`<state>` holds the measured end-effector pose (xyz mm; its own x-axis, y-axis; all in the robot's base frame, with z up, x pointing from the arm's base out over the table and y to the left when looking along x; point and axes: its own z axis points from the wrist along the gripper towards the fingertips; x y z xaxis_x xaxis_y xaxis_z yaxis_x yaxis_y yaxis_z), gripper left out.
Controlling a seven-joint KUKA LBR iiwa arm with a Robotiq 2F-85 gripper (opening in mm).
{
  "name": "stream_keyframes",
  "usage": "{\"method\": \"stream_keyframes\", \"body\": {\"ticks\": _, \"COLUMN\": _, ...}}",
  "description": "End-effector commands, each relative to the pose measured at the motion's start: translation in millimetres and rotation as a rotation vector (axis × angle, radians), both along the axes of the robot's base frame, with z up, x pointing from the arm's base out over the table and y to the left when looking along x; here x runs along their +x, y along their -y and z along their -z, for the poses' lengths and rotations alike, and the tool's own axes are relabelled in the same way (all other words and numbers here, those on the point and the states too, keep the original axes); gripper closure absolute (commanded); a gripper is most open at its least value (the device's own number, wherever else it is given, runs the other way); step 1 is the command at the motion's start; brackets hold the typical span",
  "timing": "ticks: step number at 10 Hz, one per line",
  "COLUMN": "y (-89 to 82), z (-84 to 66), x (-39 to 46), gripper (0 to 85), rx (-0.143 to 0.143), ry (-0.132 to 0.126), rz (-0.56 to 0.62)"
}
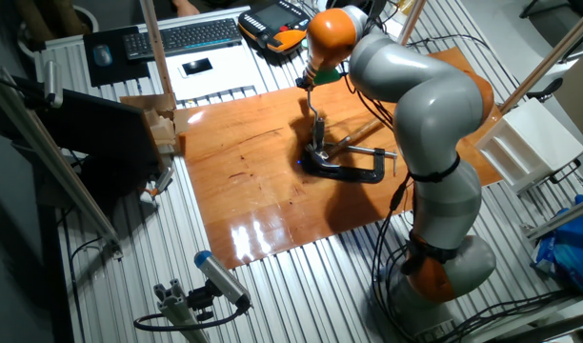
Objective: Push down the lever
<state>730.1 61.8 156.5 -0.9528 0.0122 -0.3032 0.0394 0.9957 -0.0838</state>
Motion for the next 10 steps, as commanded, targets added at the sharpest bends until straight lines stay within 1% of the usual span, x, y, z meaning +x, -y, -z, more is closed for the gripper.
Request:
{"method": "stream_keyframes", "body": {"ticks": 1, "y": 1.7, "z": 1.5, "x": 1.9, "gripper": 85.0, "rx": -0.002, "ry": 0.002, "rz": -0.002}}
{"method": "stream_keyframes", "body": {"ticks": 2, "y": 3.7, "z": 4.5, "x": 4.8, "gripper": 85.0, "rx": -0.001, "ry": 0.001, "rz": -0.005}}
{"method": "stream_keyframes", "body": {"ticks": 3, "y": 4.8, "z": 8.5, "x": 7.3, "gripper": 85.0, "rx": -0.003, "ry": 0.012, "rz": -0.007}}
{"method": "stream_keyframes", "body": {"ticks": 5, "y": 4.9, "z": 12.3, "x": 9.7, "gripper": 85.0, "rx": 0.0, "ry": 0.014, "rz": -0.003}}
{"method": "stream_keyframes", "body": {"ticks": 6, "y": 4.2, "z": 13.5, "x": 10.2, "gripper": 85.0, "rx": 0.005, "ry": 0.008, "rz": 0.005}}
{"method": "stream_keyframes", "body": {"ticks": 7, "y": 3.7, "z": 15.5, "x": 11.0, "gripper": 85.0, "rx": 0.021, "ry": 0.003, "rz": 0.015}}
{"method": "stream_keyframes", "body": {"ticks": 9, "y": 3.3, "z": 24.2, "x": 15.5, "gripper": 85.0, "rx": 0.037, "ry": 0.004, "rz": 0.027}}
{"method": "stream_keyframes", "body": {"ticks": 10, "y": 3.4, "z": 28.2, "x": 17.4, "gripper": 85.0, "rx": 0.037, "ry": 0.009, "rz": 0.027}}
